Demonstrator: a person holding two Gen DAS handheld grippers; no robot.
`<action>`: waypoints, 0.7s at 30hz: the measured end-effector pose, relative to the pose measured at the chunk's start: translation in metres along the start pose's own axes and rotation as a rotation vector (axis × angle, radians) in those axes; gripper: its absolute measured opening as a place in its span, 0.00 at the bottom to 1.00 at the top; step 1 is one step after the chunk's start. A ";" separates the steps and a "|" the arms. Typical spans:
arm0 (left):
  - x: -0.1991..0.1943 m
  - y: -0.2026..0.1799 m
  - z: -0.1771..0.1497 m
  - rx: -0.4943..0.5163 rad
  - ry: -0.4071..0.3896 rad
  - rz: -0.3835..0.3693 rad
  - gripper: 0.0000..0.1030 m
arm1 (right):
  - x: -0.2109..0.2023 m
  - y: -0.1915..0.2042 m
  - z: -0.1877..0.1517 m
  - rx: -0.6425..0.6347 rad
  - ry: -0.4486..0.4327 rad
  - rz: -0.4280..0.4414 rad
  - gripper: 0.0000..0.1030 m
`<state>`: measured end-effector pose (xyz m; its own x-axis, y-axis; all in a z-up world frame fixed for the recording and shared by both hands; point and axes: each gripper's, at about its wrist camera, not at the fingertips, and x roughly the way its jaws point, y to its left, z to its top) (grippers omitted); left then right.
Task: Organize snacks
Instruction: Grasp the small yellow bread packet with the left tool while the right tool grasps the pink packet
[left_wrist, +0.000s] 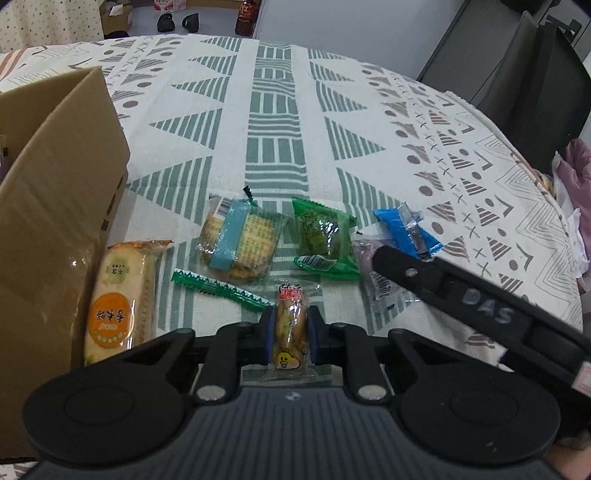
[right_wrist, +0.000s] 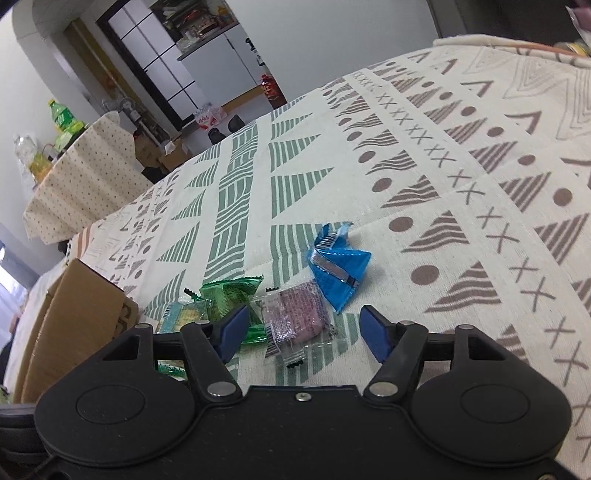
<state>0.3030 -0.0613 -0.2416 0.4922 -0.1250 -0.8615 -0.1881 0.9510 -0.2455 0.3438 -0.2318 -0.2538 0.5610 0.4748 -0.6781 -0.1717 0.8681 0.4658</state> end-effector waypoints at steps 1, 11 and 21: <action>-0.002 -0.001 0.000 0.001 -0.006 -0.003 0.16 | 0.001 0.001 -0.001 -0.012 0.003 -0.005 0.60; -0.022 0.008 0.007 -0.040 -0.057 -0.016 0.16 | -0.006 0.011 -0.005 -0.066 0.019 -0.040 0.40; -0.044 0.034 0.020 -0.119 -0.123 0.008 0.16 | -0.039 0.019 -0.002 -0.056 -0.062 -0.019 0.39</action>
<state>0.2916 -0.0175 -0.2034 0.5891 -0.0749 -0.8046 -0.2886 0.9105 -0.2961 0.3175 -0.2336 -0.2200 0.6133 0.4494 -0.6495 -0.2045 0.8847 0.4190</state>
